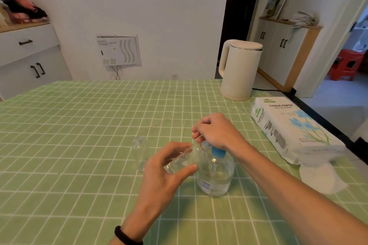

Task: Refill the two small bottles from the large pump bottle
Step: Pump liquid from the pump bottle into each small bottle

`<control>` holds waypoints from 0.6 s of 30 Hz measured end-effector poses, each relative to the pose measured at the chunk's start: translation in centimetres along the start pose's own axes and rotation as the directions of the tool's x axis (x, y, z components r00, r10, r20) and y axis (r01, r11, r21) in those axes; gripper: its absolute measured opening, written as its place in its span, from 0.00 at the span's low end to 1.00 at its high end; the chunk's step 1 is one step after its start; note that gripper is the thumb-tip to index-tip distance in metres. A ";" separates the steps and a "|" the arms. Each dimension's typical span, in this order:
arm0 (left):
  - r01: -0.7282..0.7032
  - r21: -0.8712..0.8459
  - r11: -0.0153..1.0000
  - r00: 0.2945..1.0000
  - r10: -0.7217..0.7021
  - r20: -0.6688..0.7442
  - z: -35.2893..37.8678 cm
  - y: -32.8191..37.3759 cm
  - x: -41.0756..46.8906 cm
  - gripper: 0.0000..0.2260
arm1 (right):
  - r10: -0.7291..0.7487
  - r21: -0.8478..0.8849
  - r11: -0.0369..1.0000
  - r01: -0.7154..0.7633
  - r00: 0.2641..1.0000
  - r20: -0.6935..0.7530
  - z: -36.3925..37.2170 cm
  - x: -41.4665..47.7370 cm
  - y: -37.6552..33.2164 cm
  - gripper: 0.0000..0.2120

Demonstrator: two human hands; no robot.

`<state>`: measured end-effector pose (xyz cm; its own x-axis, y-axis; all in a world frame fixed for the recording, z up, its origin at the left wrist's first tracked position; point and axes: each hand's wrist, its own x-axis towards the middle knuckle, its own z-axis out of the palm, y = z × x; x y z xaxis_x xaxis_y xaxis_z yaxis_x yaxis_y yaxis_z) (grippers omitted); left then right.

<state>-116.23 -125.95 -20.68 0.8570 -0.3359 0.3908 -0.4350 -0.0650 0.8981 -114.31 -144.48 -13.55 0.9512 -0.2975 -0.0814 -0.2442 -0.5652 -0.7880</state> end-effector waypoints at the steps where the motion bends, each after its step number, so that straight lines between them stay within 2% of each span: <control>1: -0.001 0.001 1.000 1.000 0.001 0.002 0.1 0.0 0.0 0.19 | 0.000 0.006 1.000 0.000 1.000 -0.007 0.0 0.0 0.0 0.12; 7: 0.007 0.014 1.000 1.000 -0.007 0.001 0.1 0.1 -0.1 0.20 | 0.021 0.005 1.000 -0.021 1.000 -0.010 -0.1 -0.5 -0.3 0.11; 14: 0.000 0.001 1.000 1.000 0.000 0.006 0.0 0.7 0.1 0.20 | -0.020 -0.118 0.993 0.021 1.000 0.012 -0.8 -0.5 -1.4 0.12; 18: -0.007 -0.002 1.000 1.000 0.007 0.004 0.1 0.6 0.1 0.20 | -0.011 -0.031 0.999 0.011 1.000 -0.014 -0.7 -0.3 -0.8 0.12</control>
<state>-116.45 -126.05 -20.16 0.8526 -0.3403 0.3965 -0.4406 -0.0603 0.8957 -114.50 -144.47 -12.51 0.9511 -0.3021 -0.0635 -0.2395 -0.5923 -0.7693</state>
